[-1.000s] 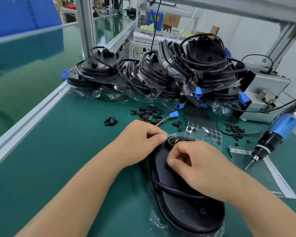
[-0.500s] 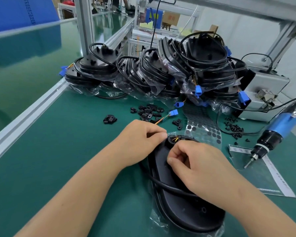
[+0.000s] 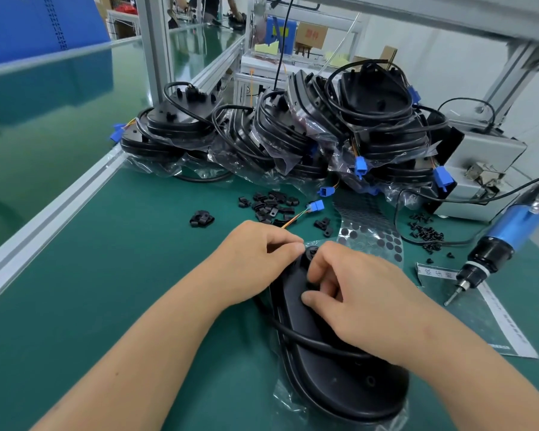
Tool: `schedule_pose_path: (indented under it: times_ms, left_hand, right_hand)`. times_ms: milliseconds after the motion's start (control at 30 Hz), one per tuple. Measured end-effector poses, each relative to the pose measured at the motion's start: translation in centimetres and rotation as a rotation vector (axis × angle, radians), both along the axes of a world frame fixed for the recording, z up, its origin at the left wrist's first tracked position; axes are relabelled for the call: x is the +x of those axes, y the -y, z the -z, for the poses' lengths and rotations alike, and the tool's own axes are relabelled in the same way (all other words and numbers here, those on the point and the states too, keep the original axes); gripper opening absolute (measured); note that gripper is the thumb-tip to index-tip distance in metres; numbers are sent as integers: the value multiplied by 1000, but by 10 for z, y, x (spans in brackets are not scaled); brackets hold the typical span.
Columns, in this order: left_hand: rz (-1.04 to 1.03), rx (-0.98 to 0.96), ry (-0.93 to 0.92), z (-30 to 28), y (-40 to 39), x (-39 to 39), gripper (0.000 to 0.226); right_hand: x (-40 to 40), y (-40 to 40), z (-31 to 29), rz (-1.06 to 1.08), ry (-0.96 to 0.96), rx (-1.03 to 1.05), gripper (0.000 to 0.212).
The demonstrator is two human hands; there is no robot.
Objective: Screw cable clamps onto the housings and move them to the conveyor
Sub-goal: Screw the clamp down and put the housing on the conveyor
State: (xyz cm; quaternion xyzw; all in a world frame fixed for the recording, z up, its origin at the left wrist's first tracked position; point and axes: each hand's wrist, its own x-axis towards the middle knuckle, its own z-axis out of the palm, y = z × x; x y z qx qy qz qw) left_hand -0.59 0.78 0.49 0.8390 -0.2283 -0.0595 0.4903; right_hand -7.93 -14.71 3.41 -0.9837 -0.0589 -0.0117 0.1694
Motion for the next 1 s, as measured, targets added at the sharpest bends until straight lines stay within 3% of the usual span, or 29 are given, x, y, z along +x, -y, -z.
schedule_pose_path:
  times_ms: [233, 333, 433, 533, 667, 733, 800, 900, 1000]
  left_hand:
    - [-50, 27, -11, -1, 1, -4, 15]
    - [-208, 41, 24, -1, -2, -10, 13]
    - [-450, 284, 132, 1, -9, -14, 21]
    - [-433, 419, -23, 5, -17, -22, 29]
    - [-408, 198, -236, 3, -17, -30, 3]
    - [-487, 32, -191, 1, -16, -30, 10]
    - [-502, -66, -46, -5, -14, -30, 17]
    - [-375, -83, 107, -17, -6, -29, 25]
    - [-273, -64, 121, -22, 3, -23, 29]
  right_hand:
    - [9, 2, -7, 70, -106, 84, 30]
    - [7, 3, -5, 61, -75, 117, 28]
    - [5, 4, -3, 50, -54, 151, 25]
    - [1, 16, 0, 143, 109, 310, 19]
    - [0, 48, 5, 330, 313, 398, 15]
    - [2, 55, 8, 314, 321, 427, 19]
    - [5, 56, 8, 228, 389, 363, 30]
    - [17, 57, 1, 71, 511, 10, 48]
    - [28, 62, -2, 48, 376, -277, 46]
